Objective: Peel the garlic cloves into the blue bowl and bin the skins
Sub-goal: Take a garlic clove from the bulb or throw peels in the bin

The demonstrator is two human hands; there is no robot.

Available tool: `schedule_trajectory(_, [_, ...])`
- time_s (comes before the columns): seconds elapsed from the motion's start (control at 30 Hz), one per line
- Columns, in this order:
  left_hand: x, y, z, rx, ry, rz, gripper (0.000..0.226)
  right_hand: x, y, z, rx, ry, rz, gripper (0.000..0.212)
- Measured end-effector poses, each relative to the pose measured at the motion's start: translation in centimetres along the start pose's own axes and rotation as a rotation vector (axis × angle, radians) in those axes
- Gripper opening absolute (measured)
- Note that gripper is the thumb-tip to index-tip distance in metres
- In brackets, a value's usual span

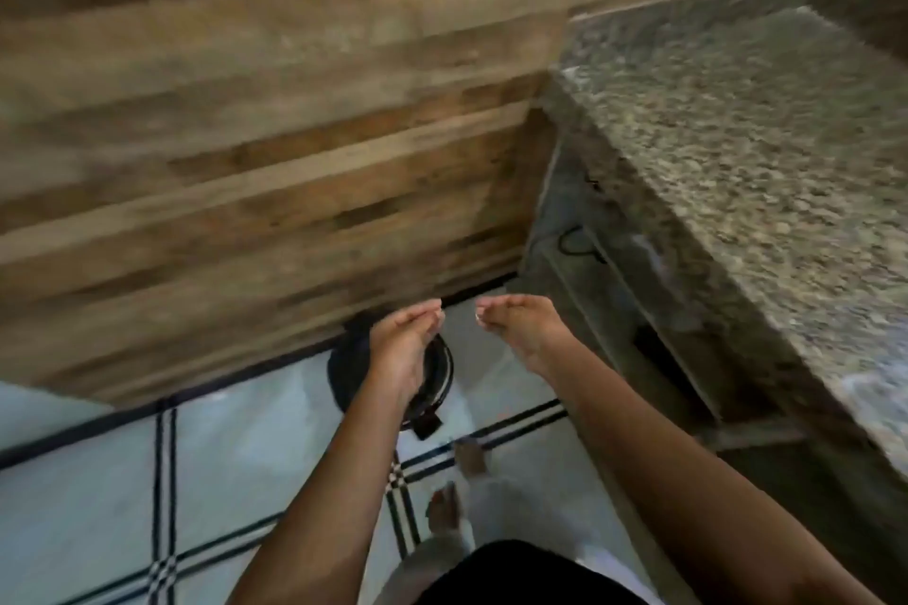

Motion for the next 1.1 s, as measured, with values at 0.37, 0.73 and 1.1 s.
schedule_trajectory(0.37, [-14.3,1.0,3.3,-0.155,-0.358,0.024,0.016,11.7,-5.6,11.6,0.348,0.217,-0.110,0.030])
schedule_trajectory(0.73, [-16.5,8.4,12.7,-0.449,-0.369,-0.005,0.024,9.0,-14.1,21.9,0.579,-0.040,-0.143,0.016])
schedule_trajectory(1.1, [-16.0,6.8,13.2,-0.329,-0.485,0.017,0.020,9.4,-13.7,21.6,0.478,-0.059,-0.213,0.027])
Point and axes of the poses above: each hand's wrist, its own z-axis towards the middle knuckle, its own x-axis out of the palm, y = z × x, the point moved 8 cm from there along z, towards the middle knuckle, and after that the axes turned 13 degrees about y, right-handed, at the moved point
